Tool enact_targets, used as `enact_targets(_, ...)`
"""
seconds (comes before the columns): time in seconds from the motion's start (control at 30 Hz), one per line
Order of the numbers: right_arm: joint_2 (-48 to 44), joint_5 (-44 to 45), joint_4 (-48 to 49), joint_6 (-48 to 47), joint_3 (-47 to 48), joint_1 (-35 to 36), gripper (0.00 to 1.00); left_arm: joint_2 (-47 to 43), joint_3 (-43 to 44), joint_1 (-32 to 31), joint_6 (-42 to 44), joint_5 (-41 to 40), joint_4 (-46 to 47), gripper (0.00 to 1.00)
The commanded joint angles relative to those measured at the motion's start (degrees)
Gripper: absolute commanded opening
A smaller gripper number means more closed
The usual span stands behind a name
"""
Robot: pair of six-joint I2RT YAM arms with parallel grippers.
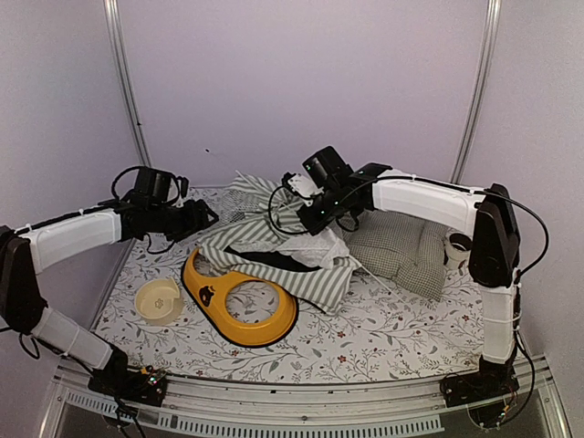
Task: Set up the pet tent
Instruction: Pick up the tent from the pet food container, then adjust the tent near the pet food container.
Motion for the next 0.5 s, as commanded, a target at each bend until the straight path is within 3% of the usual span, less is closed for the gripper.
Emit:
enact_targets(0.0, -2.0, 1.7, -0.6, -0.3, 2.1, -0.1, 0.0, -0.4, 0.8, -4.3, 2.0, -5.4, -2.2, 0.7)
enact_targets(0.2, -1.4, 0.8, -0.7, 0.2, 2.6, -0.2, 0.0, -11.0, -8.9, -6.0, -5.0, -18.6, -6.4, 0.68)
enact_targets(0.47, -0.6, 0.5, -0.7, 0.1, 2.8, -0.1, 0.0, -27.3, -19.3, -6.7, -29.9, -17.4, -7.7, 0.72)
